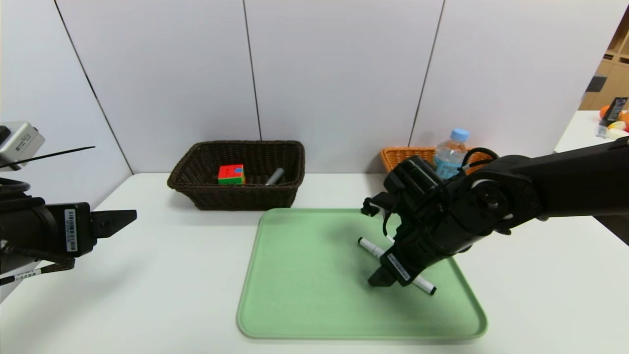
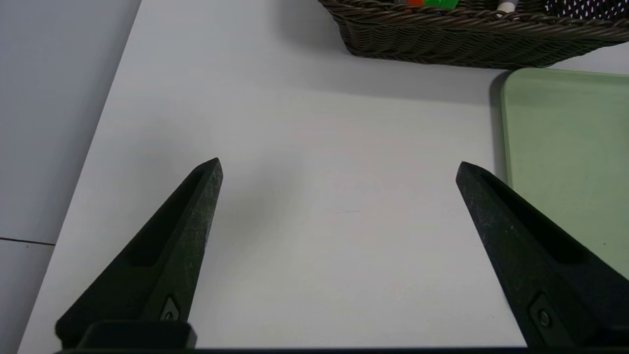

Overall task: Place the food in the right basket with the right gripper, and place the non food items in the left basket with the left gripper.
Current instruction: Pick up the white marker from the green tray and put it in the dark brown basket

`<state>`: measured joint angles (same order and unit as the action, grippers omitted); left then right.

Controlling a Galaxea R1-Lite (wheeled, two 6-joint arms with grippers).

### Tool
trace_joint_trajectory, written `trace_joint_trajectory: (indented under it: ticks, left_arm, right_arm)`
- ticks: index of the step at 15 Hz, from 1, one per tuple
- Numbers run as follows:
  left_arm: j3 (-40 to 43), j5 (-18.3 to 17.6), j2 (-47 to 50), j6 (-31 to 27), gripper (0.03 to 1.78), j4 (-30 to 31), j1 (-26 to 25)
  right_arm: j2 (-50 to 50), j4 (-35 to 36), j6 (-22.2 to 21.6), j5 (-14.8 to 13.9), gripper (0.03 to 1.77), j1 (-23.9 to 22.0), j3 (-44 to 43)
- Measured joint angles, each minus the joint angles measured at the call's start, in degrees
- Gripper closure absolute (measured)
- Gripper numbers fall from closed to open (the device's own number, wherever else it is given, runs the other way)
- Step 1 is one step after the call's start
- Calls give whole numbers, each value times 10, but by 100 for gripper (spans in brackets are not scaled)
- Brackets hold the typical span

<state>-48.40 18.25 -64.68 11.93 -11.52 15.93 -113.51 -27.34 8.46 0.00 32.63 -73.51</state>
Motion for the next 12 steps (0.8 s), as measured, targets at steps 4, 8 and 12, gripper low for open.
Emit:
trace_joint_trajectory:
  ticks: [4,8,12]
  left_arm:
    - [0,0,-1,0,12,3,1]
    - [0,1,-2,0,12,3,2]
    - [2,0,-2,0,12,3,2]
  right_arm:
    - [-1,0,0,1,10,0,0]
    - [-2,2,-1,2,29,0,4]
    - [-2,2,-2,2,82,0,8]
